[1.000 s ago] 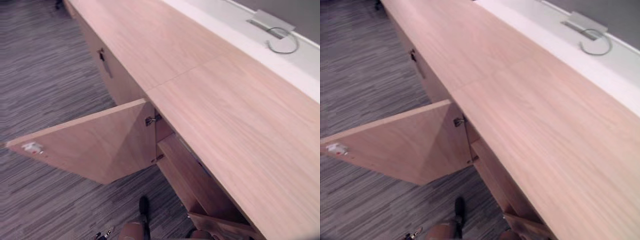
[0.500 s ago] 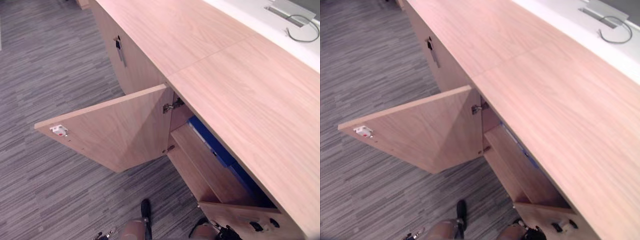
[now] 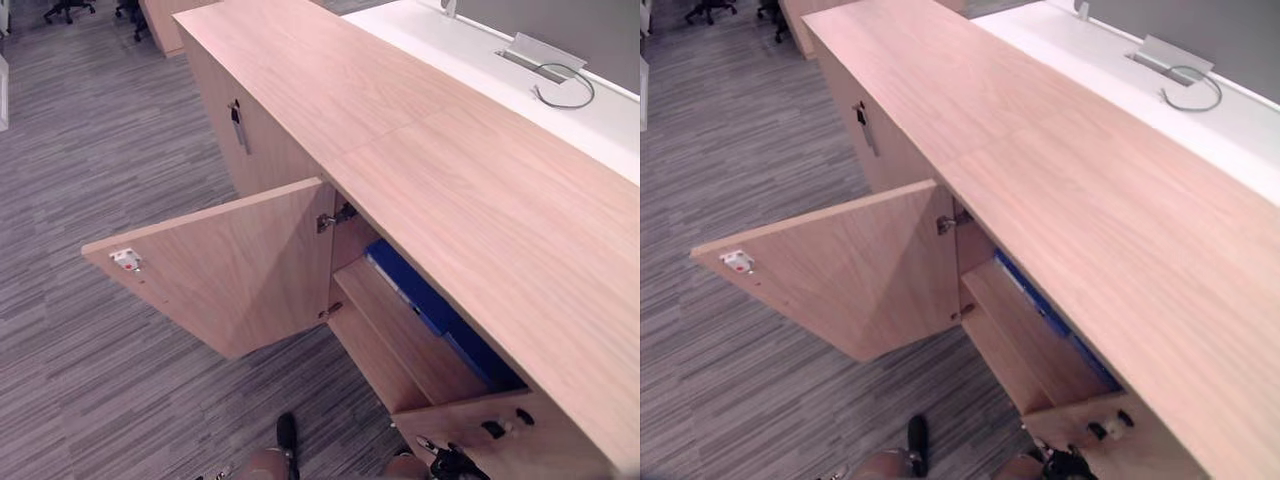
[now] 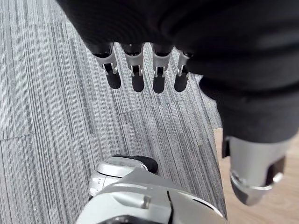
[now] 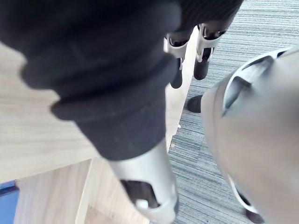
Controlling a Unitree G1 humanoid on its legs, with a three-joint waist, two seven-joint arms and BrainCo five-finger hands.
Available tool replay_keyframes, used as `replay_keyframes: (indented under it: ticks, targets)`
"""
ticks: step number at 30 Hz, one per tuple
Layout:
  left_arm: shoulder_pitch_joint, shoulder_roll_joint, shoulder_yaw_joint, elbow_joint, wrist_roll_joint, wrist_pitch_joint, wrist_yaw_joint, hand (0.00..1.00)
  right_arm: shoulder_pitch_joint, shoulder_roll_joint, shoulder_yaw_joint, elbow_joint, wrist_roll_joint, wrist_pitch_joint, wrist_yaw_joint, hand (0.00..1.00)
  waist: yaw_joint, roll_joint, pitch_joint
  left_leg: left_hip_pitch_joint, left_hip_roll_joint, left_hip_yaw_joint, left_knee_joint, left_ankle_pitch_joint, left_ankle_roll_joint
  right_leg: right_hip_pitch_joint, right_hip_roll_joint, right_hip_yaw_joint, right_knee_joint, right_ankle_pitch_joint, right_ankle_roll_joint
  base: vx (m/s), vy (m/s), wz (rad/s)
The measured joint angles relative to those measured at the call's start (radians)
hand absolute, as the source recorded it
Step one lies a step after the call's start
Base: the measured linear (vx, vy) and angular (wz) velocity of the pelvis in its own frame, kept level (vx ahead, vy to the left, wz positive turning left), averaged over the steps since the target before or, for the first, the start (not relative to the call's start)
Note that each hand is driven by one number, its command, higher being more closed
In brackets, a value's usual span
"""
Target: Walk over to the cabinet, pick up the folder, carry it to the office cabinet, place the folder inside the office cabinet, then close the office cabinet door
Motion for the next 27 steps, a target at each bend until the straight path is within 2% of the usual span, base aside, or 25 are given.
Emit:
replay_keyframes:
  ticks: [1, 2, 3, 4, 5, 6, 7, 8, 9, 10, 12, 13, 17, 20, 24, 27]
  targets:
    - [0.0, 0.004, -0.003, 0.0, 0.009, 0.0, 0.0, 0.0, 0.001, 0.007, 0.0, -0.003, 0.002, 0.0, 0.0, 0.0, 0.0, -0.005, 0.003, -0.004, 0.0, 0.006, 0.013, -0.005, 0.006, 0.004, 0.0, 0.009, -0.002, 0.004, -0.005, -0.09, 0.057, -0.08]
    - [-0.001, 0.009, -0.003, -0.001, 0.019, 0.0, 0.0, 0.0, 0.003, 0.019, 0.0, -0.007, 0.004, -0.001, 0.001, 0.0, -0.001, -0.013, 0.007, -0.023, 0.003, 0.007, 0.051, -0.028, 0.026, 0.003, 0.001, 0.016, 0.001, 0.02, -0.025, -0.1, 0.05, -0.14]
    - [-0.001, 0.009, -0.002, -0.002, 0.024, 0.0, 0.0, 0.0, 0.006, 0.023, -0.001, -0.006, 0.005, -0.001, 0.002, 0.0, -0.001, -0.011, 0.005, -0.035, 0.01, 0.008, 0.069, -0.038, 0.029, -0.004, 0.009, 0.026, -0.004, 0.052, -0.037, -0.14, 0.061, -0.2]
    - [0.0, 0.004, -0.001, -0.002, 0.026, 0.0, -0.001, 0.0, 0.011, 0.028, 0.0, -0.007, 0.004, -0.001, 0.007, 0.0, 0.002, 0.009, 0.002, -0.041, 0.035, 0.015, 0.057, -0.035, 0.037, -0.008, 0.046, 0.078, -0.033, 0.105, -0.073, -0.14, 0.059, -0.15]
    - [0.001, 0.0, 0.0, -0.002, 0.027, 0.0, -0.001, 0.0, 0.011, 0.03, 0.001, -0.008, 0.004, 0.0, 0.013, 0.0, 0.0, 0.017, 0.007, -0.041, 0.047, 0.019, 0.05, -0.027, 0.045, -0.024, 0.056, 0.105, 0.031, 0.073, -0.073, -0.1, 0.055, 0.04]
    - [0.002, 0.001, 0.0, -0.006, 0.03, -0.001, -0.001, 0.0, 0.02, 0.035, -0.001, -0.019, 0.009, 0.001, 0.016, 0.0, -0.003, 0.014, 0.005, -0.037, 0.053, 0.017, 0.036, -0.02, 0.048, -0.043, 0.067, 0.144, 0.162, 0.016, -0.062, -0.05, 0.034, 0.22]
    - [0.007, 0.002, 0.005, -0.006, 0.04, 0.0, -0.001, 0.0, 0.036, 0.036, 0.0, -0.017, 0.007, -0.001, 0.017, 0.0, 0.002, 0.003, -0.002, -0.018, 0.055, 0.016, -0.002, -0.017, 0.046, -0.033, 0.112, 0.186, 0.256, -0.049, -0.033, -0.02, 0.014, 0.22]
    - [0.01, 0.002, 0.007, -0.006, 0.041, 0.0, -0.001, 0.0, 0.037, 0.037, 0.0, -0.017, 0.006, -0.001, 0.017, 0.0, 0.003, 0.0, -0.004, -0.013, 0.054, 0.016, -0.012, -0.017, 0.045, -0.026, 0.124, 0.189, 0.258, -0.058, -0.031, -0.02, -0.008, 0.16]
    - [0.021, 0.002, 0.013, -0.008, 0.045, 0.0, -0.001, 0.0, 0.037, 0.041, 0.007, -0.015, 0.003, -0.004, 0.018, 0.0, 0.004, -0.009, -0.012, -0.01, 0.044, 0.012, -0.054, -0.013, 0.039, -0.002, 0.174, 0.188, 0.232, -0.093, -0.028, -0.04, -0.031, 0.06]
    - [0.031, 0.001, 0.017, -0.012, 0.048, 0.0, -0.001, 0.0, 0.033, 0.041, 0.016, -0.012, 0.002, -0.005, 0.021, 0.0, 0.007, -0.02, -0.025, -0.013, 0.024, 0.006, -0.105, -0.002, 0.024, 0.016, 0.205, 0.173, 0.143, -0.122, -0.045, -0.05, -0.039, -0.03]
    - [0.041, 0.0, 0.025, -0.002, 0.049, 0.002, -0.001, 0.0, 0.031, 0.041, 0.031, -0.012, 0.001, -0.012, 0.021, 0.0, 0.013, -0.025, -0.029, -0.014, 0.001, 0.012, -0.173, 0.04, 0.001, 0.058, 0.219, 0.173, -0.025, -0.151, -0.037, -0.07, -0.066, -0.21]
    - [0.036, -0.015, 0.03, 0.007, 0.047, 0.004, 0.0, 0.0, 0.023, 0.033, 0.028, 0.002, -0.001, -0.011, 0.02, 0.0, 0.007, 0.001, -0.014, -0.02, 0.012, 0.005, -0.176, 0.067, -0.003, 0.064, 0.235, 0.167, -0.054, -0.148, -0.05, -0.14, -0.083, -0.14]
    - [0.052, -0.021, 0.044, 0.012, 0.039, 0.004, 0.0, 0.0, 0.048, 0.032, 0.017, 0.009, -0.002, -0.011, 0.016, 0.0, 0.01, -0.006, -0.038, -0.014, 0.029, -0.034, -0.176, 0.08, -0.02, 0.068, 0.259, 0.168, -0.058, -0.157, -0.048, -0.07, -0.067, -0.07]
    - [0.05, -0.021, 0.044, 0.012, 0.037, 0.003, 0.002, 0.0, 0.054, 0.028, 0.021, 0.01, -0.002, -0.011, 0.013, 0.0, 0.013, -0.006, -0.039, -0.017, 0.031, -0.04, -0.176, 0.093, -0.014, 0.069, 0.264, 0.173, -0.062, -0.161, -0.041, 0.01, -0.001, 0.0]
    - [0.047, -0.018, 0.041, 0.011, 0.028, 0.003, 0.004, 0.0, 0.054, 0.035, 0.032, 0.014, -0.003, -0.011, 0.013, 0.0, 0.015, -0.008, -0.046, -0.017, 0.021, -0.053, -0.175, 0.145, 0.002, 0.08, 0.256, 0.172, -0.072, -0.168, -0.022, 0.08, -0.008, 0.03]
    - [0.037, 0.003, 0.038, -0.001, 0.019, 0.001, 0.005, 0.0, 0.045, 0.051, 0.032, 0.024, -0.003, -0.011, 0.013, 0.0, 0.016, -0.034, -0.046, -0.022, -0.019, -0.086, -0.166, 0.153, 0.015, 0.102, 0.23, 0.124, -0.071, -0.171, -0.013, 0.15, -0.024, 0.4]
